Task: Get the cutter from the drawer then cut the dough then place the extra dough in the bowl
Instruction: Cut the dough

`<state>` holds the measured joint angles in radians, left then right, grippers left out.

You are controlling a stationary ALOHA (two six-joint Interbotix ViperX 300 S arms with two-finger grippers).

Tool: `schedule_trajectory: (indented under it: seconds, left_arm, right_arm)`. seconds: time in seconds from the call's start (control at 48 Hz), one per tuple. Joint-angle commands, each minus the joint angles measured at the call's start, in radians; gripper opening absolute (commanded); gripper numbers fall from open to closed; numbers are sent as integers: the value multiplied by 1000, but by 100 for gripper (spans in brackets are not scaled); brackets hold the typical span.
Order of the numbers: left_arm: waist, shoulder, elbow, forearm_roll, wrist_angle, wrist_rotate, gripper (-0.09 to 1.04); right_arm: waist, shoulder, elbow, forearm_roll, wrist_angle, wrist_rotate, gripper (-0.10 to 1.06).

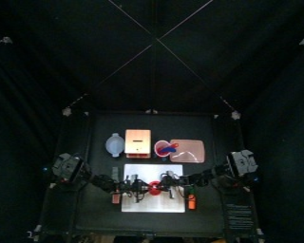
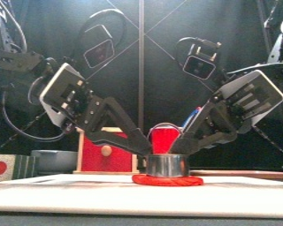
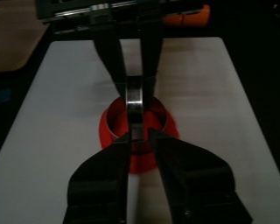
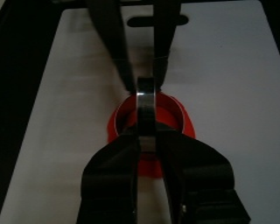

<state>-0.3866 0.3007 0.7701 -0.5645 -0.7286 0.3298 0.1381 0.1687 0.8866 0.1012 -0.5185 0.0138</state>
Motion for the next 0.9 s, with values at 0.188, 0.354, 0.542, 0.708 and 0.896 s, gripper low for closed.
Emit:
schedule_trajectory:
  seconds: [0.188, 0.354, 0.542, 0.708, 0.896]
  left_arm:
    - [-32, -95, -21, 0, -48, 52, 78]
    - [-26, -130, 2, -21, -54, 92, 78]
    - [-26, -152, 54, -121, -60, 120, 78]
    - [-26, -138, 87, -212, -98, 127, 76]
    - [-25, -71, 49, -232, -103, 129, 70]
  right_arm:
    - [-38, -61, -71, -28, 107, 6, 67]
    - [-20, -83, -89, -46, 144, 9, 68]
    - [5, -107, -112, -51, 199, 8, 69]
    - [0, -109, -152, -54, 321, 2, 69]
    - [2, -112, -218, -141, 480, 14, 69]
